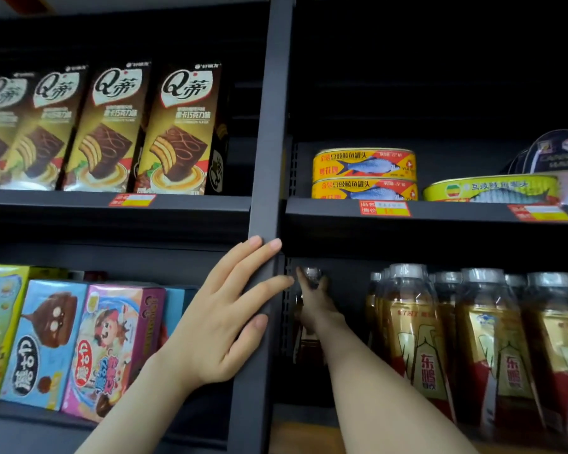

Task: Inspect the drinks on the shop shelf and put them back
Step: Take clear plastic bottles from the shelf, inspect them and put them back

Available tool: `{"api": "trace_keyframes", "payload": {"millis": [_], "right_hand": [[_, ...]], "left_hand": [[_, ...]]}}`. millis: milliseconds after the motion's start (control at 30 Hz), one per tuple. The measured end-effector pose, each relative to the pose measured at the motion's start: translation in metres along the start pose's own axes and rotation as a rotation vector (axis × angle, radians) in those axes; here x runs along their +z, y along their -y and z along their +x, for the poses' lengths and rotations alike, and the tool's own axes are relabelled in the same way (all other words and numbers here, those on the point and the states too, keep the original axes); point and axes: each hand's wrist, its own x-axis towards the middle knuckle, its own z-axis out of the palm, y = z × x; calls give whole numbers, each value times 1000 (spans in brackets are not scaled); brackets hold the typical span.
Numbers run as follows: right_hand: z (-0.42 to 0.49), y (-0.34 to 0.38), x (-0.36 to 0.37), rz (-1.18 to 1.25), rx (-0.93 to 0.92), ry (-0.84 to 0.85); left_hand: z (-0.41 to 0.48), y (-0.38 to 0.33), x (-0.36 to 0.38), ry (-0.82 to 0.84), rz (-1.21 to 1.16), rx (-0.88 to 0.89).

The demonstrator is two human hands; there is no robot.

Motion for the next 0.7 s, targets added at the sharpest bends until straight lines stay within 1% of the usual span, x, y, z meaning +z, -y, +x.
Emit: {"api": "trace_keyframes", "payload": {"millis": [200, 300, 400, 567, 700], "right_hand": [[-35, 4, -32, -99, -154, 5], [-61, 4, -47, -123, -257, -28], [-90, 8, -54, -89, -334, -79], [-136, 14, -54, -4, -430, -146], [-172, 11, -60, 35, -491, -276]], "left_hand": [[-4, 1, -2, 24, 26, -1], [-4, -1, -3, 24, 35, -9], [-5, -4, -3, -1, 28, -31], [-12, -23, -2, -48, -81, -184], [-21, -38, 0, -67, -118, -300]]}}
